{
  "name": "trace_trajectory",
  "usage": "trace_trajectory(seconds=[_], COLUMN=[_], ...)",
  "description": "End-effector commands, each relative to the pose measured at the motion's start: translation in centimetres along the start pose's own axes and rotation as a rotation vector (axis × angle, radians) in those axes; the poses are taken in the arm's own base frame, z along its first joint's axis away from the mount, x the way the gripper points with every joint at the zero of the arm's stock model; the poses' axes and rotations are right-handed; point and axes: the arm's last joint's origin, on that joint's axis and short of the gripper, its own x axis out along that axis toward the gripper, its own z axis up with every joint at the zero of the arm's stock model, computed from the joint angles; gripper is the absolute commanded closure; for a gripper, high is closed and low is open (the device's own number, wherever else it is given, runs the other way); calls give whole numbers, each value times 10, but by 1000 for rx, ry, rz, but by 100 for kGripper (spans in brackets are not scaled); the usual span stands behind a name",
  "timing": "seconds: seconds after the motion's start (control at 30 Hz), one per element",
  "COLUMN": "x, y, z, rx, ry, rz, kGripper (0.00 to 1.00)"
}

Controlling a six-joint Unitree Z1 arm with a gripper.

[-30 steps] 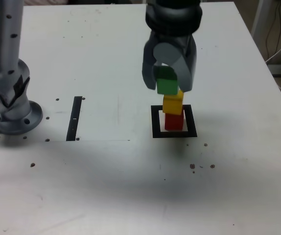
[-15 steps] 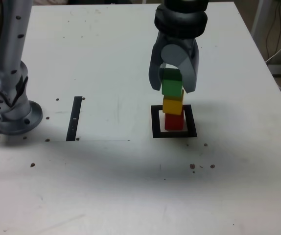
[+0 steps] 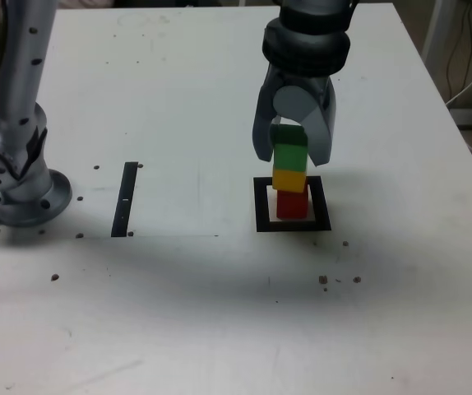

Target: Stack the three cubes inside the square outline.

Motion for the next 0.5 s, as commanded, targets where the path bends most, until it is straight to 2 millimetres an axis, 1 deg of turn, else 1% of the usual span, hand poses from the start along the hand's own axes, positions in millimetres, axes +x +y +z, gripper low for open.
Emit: trace_trajectory(seconds=[0.0, 0.23, 0.3, 0.37, 0.47], x=[2, -1, -3, -6, -9], y=[1, 0, 0, -1, -5], z=[-1, -3, -4, -6, -8], rx=[5, 20, 21, 23, 31], ry=[8, 1, -5, -11, -22], rz=[-1, -13, -15, -17, -17], kGripper=[60, 19, 9, 2, 1])
